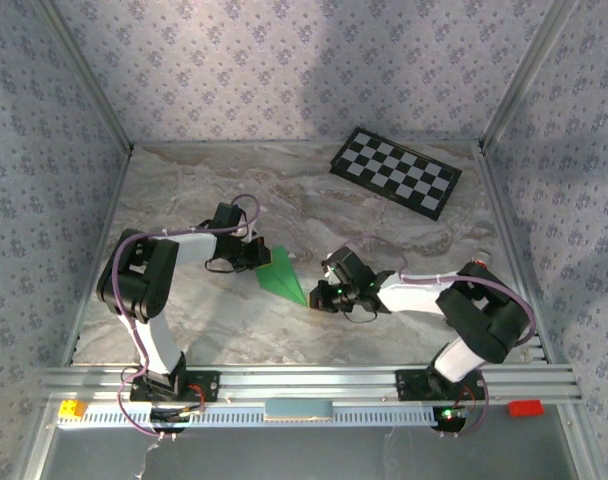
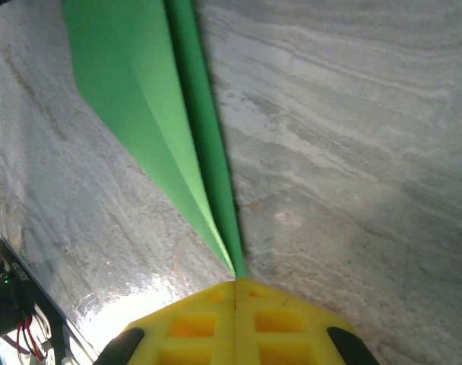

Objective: Fold a paper plane with a square sheet of paper (pick it up from the middle)
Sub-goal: Fourth fold the wing at the center of the table.

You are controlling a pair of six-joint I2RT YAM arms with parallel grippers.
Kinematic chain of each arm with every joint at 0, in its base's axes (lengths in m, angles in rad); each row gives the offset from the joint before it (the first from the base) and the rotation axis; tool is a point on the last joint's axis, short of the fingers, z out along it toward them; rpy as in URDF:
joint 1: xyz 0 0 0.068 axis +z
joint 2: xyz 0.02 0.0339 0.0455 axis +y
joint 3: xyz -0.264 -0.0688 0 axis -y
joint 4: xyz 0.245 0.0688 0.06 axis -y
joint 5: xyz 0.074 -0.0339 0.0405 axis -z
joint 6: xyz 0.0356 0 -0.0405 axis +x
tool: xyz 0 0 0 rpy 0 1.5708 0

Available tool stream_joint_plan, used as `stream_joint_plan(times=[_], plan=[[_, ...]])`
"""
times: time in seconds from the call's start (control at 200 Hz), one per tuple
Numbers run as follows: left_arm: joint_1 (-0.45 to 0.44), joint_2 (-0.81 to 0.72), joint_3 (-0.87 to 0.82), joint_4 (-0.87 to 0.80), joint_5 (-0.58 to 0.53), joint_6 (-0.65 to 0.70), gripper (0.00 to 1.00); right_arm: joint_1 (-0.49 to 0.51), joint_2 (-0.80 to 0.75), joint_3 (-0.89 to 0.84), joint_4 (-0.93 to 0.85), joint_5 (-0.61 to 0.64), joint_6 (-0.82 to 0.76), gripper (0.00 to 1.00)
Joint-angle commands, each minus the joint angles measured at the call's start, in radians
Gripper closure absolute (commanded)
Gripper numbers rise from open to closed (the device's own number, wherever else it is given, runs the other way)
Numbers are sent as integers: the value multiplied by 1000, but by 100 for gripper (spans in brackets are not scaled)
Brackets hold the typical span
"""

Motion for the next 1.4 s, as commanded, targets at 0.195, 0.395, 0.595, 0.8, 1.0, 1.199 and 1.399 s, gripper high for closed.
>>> stream_joint_plan(times=[0.195,0.395,0.595,0.8,1.0,1.199,1.399], plan=[[9,24,-2,-63,-52,39,98,-2,116,232,-47,9,-36,98],[9,27,-3,-61,-52,38,98,1,237,292,-17,-23,-2,100],[9,24,-8,-64,-60,39,98,3,244,189,53,-23,43,100],[9,24,-10,-58,-67,26,98,18,126,24,77,11,79,100],[9,25,-7,-59,-57,8,98,46,33,32,19,90,120,98],[8,9,-20,-68,-68,4,98,56,17,-2,92,163,249,93],[8,11,-16,-66,-63,-7,98,69,30,21,79,159,278,81]])
